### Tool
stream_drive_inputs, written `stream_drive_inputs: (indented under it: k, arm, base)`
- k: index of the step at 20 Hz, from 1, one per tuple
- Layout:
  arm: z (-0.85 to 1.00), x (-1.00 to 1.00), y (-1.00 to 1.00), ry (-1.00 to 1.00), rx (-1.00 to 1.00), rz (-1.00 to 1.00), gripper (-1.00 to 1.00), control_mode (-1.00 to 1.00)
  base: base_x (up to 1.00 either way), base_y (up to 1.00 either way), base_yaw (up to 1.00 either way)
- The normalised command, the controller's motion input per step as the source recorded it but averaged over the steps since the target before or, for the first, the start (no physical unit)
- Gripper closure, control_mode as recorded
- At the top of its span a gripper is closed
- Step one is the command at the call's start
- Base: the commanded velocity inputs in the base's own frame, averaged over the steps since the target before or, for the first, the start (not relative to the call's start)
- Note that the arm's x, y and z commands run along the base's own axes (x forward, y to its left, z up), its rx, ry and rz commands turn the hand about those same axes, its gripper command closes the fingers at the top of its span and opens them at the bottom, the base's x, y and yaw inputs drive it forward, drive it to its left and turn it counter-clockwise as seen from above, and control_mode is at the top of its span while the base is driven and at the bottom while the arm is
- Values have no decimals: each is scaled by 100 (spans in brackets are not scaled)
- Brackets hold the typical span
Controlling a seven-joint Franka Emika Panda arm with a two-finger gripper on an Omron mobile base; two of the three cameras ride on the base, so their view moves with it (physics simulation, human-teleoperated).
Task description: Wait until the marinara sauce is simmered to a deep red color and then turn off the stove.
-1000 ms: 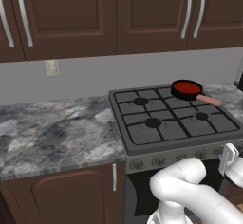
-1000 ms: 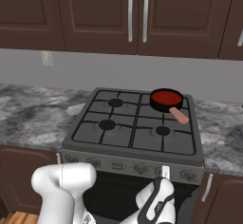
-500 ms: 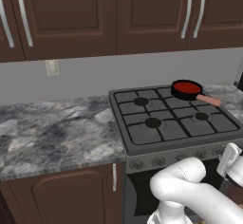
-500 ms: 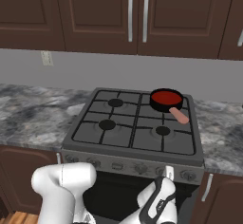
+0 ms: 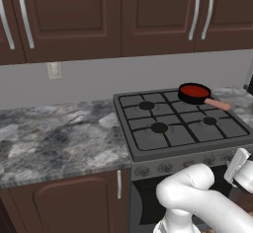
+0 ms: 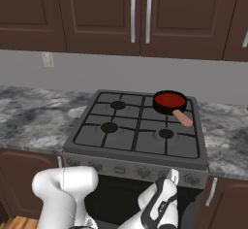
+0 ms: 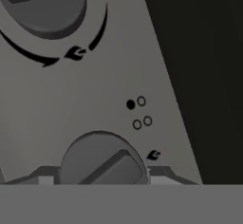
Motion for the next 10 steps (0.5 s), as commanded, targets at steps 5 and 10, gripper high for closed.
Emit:
stream_drive_inputs:
  k: [5, 10]
  arm:
    - [0, 0, -10, 18, 29, -15, 100, -100]
    - [0, 0, -12, 18, 31, -15, 100, -100]
  base:
    - [0, 0, 0]
    - [0, 0, 0]
